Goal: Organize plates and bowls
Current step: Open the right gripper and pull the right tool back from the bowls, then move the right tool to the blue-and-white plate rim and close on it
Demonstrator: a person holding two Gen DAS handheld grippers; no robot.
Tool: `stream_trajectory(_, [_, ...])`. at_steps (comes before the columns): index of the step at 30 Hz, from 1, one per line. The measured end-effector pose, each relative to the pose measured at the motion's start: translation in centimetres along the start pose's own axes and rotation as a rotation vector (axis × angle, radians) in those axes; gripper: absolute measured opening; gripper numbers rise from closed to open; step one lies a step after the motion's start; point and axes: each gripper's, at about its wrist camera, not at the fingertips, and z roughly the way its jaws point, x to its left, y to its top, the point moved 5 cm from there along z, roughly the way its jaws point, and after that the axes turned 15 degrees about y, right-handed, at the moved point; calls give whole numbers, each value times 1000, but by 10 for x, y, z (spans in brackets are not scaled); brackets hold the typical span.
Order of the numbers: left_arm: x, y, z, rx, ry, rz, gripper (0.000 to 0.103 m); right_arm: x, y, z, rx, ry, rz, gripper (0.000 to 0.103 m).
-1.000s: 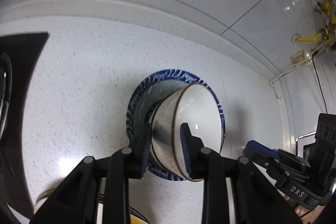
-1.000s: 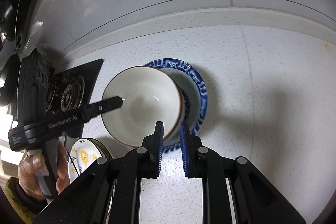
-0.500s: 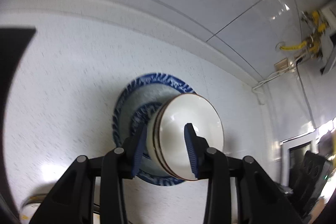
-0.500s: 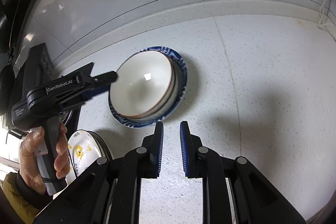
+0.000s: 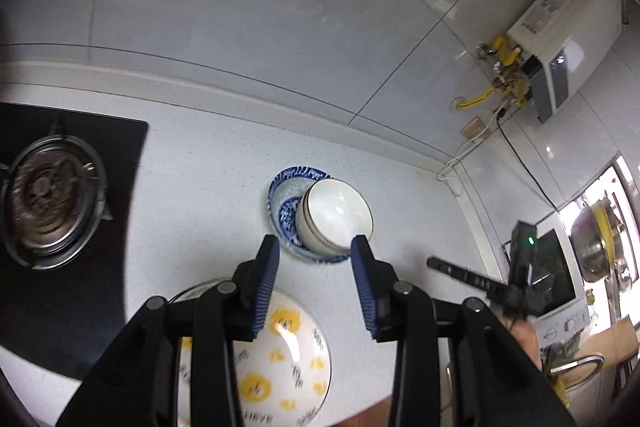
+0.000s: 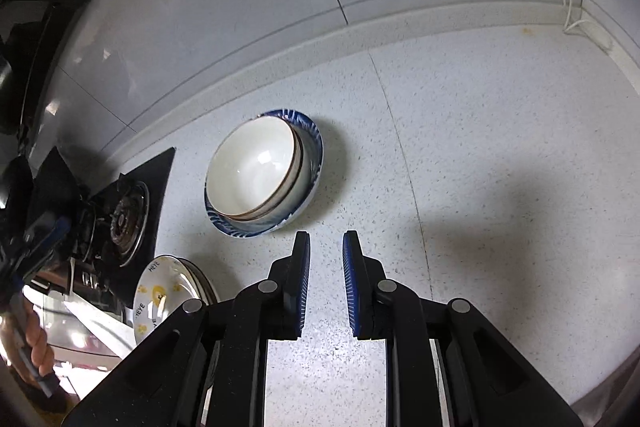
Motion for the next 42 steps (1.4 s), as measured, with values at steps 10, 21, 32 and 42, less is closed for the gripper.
stream_trajectory(10, [63,-52,-29,75,59,-50,35,-6,10,18,11,21,16,19])
stream_trajectory(21, [25,-21,74,162,38,-93,37,-29,29,52,81,106,5,19])
stream_trajectory(32, [-10,12,178,273,128,-64,40,-55,65,57,143,233,-27,33])
stream_trajectory(42, [-6,22,227,349,170,-82,40,-56,64,111,290,292,-44,33])
